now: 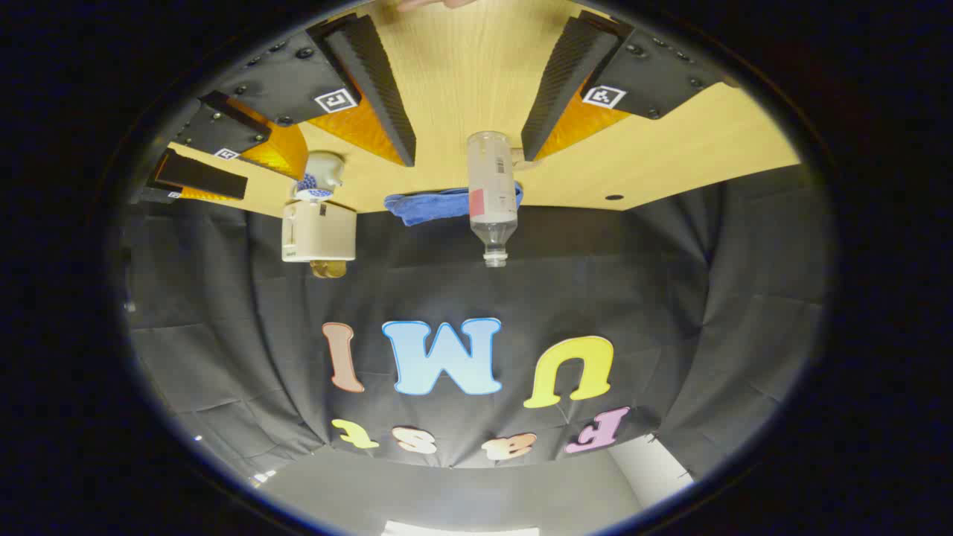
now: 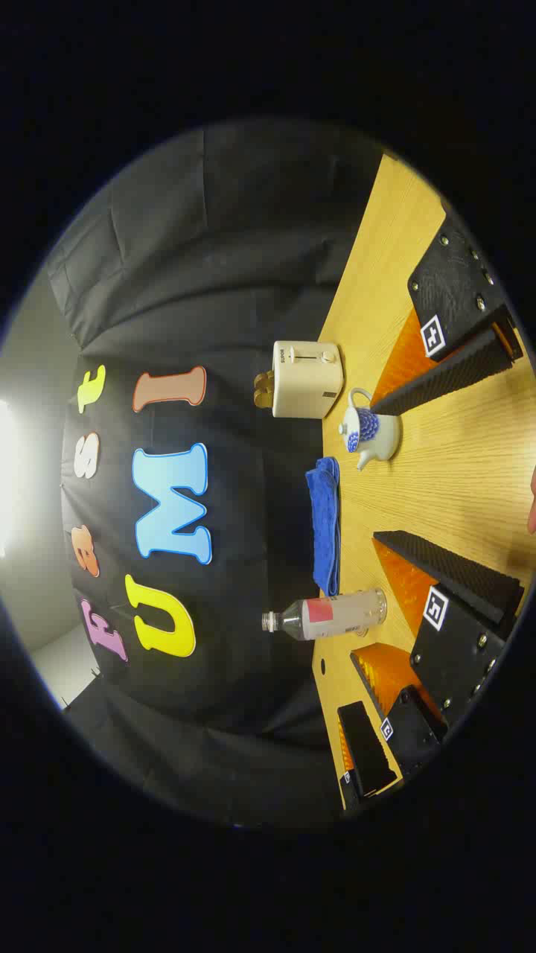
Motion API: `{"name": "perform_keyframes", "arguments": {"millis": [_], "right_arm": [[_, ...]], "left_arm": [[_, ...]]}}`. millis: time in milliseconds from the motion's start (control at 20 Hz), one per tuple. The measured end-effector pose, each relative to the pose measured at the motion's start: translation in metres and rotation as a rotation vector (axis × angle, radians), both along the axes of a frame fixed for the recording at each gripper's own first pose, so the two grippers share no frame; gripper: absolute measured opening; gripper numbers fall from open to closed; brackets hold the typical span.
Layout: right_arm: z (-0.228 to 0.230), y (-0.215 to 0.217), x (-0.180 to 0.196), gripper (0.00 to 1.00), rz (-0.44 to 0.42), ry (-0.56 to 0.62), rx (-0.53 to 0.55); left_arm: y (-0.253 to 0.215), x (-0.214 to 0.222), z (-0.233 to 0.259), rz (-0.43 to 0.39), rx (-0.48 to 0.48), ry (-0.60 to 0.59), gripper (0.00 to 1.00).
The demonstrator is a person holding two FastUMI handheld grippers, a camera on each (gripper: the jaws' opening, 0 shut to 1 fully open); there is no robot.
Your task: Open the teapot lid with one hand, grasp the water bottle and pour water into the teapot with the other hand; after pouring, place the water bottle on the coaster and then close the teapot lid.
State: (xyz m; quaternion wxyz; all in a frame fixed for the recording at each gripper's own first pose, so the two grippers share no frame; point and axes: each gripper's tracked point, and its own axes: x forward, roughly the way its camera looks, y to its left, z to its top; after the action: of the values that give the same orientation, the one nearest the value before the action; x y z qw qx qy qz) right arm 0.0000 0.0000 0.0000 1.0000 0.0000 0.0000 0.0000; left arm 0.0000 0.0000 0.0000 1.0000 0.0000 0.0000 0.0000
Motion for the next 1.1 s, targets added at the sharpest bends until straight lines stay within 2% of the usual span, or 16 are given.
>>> {"name": "perform_keyframes", "arguments": {"millis": [150,350,650,800,1100], "right_arm": [[0.001,0.004,-0.001,0.96,0.029,0.0,-0.003],[-0.002,-0.01,0.0,0.96,-0.062,0.008,0.001],[0.0,0.004,-0.002,0.96,0.032,0.0,-0.004],[0.001,0.008,-0.002,0.96,0.067,-0.003,-0.005],[0.008,-0.004,0.019,0.96,0.073,-0.009,-0.034]], "left_arm": [[-0.002,0.001,0.0,-0.006,0.001,0.002,1.0],[0.001,0.002,-0.001,0.006,0.002,0.006,1.0],[0.001,0.002,0.0,0.01,0.001,0.004,1.0],[-0.005,0.004,-0.002,-0.029,0.002,0.008,1.0],[-0.008,0.021,-0.003,-0.047,0.015,0.034,1.0]]}}
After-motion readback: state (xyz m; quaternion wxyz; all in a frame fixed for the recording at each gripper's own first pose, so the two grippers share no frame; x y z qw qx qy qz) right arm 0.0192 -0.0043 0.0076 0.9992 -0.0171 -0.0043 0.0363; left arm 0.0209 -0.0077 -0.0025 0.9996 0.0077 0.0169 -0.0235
